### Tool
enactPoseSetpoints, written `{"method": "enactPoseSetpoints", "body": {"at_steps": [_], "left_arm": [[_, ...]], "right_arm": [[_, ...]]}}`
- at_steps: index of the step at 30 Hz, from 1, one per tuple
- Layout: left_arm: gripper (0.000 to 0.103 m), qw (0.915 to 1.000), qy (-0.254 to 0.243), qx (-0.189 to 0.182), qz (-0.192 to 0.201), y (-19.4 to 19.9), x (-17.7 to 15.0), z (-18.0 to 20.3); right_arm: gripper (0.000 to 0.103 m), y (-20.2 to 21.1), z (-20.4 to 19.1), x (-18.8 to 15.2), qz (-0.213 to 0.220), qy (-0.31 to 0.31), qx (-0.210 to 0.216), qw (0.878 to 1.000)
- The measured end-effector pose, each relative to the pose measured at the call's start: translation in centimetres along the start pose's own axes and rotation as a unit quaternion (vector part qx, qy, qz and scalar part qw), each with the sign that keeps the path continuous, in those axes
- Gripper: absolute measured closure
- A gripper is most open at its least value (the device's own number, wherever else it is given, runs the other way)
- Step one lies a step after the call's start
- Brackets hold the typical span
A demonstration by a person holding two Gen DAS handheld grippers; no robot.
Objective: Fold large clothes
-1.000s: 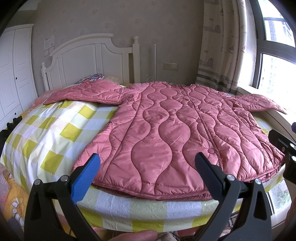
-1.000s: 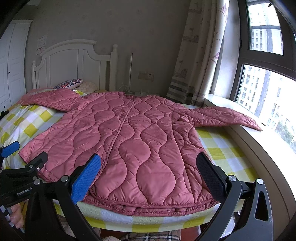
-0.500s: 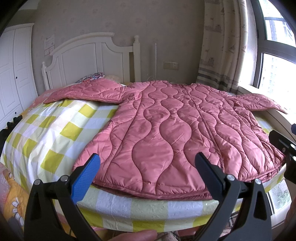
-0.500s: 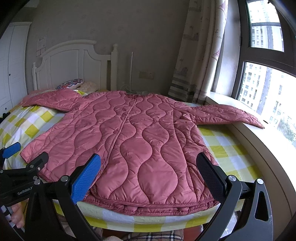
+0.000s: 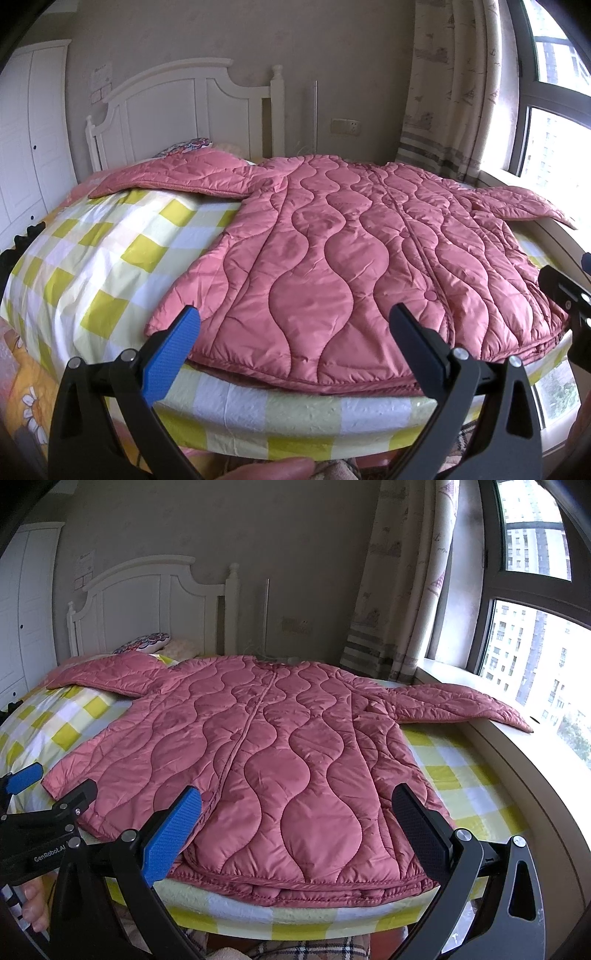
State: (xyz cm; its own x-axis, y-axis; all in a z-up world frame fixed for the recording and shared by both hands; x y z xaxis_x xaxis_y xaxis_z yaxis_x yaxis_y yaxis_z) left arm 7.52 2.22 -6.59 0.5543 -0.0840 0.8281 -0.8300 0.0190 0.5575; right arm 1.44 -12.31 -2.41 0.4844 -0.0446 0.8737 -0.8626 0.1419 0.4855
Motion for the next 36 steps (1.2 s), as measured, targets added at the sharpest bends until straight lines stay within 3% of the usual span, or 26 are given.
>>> {"method": "enactPoseSetpoints", "body": {"at_steps": [25, 31, 36], "left_arm": [[0.002, 0.9996, -0.002, 0.008, -0.026, -1.6, -0.3, -0.3], [0.002, 0.9984, -0.029, 0.024, -0.041, -3.7, 0.1, -0.4], [0.002, 0.9953, -0.075, 0.035, -0.051, -6.6, 2.5, -0.3]], "right_arm": [[0.004, -2.6, 1.7, -1.1, -0.026, -0.022, 0.005, 0.999], [0.004, -5.4, 4.3, -1.7, -0.056, -0.059, 0.006, 0.997], [0.004, -8.6, 7.6, -0.7, -0.081, -0.084, -0.009, 0.993]]}}
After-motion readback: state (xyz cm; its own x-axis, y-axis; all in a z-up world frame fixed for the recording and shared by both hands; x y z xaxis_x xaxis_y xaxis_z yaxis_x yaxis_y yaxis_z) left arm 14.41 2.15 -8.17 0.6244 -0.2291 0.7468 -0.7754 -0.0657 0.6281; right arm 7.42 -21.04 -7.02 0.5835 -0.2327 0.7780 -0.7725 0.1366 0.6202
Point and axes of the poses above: each gripper's, at about its wrist camera, not at the fingertips, and y roughly against the way its jaws point, z to its right, x to its top, the point moved 9 cm from there along -y, roughly the way its jaws point, and after that the axes turned 4 degrees about -y, right-handed, at the moved point
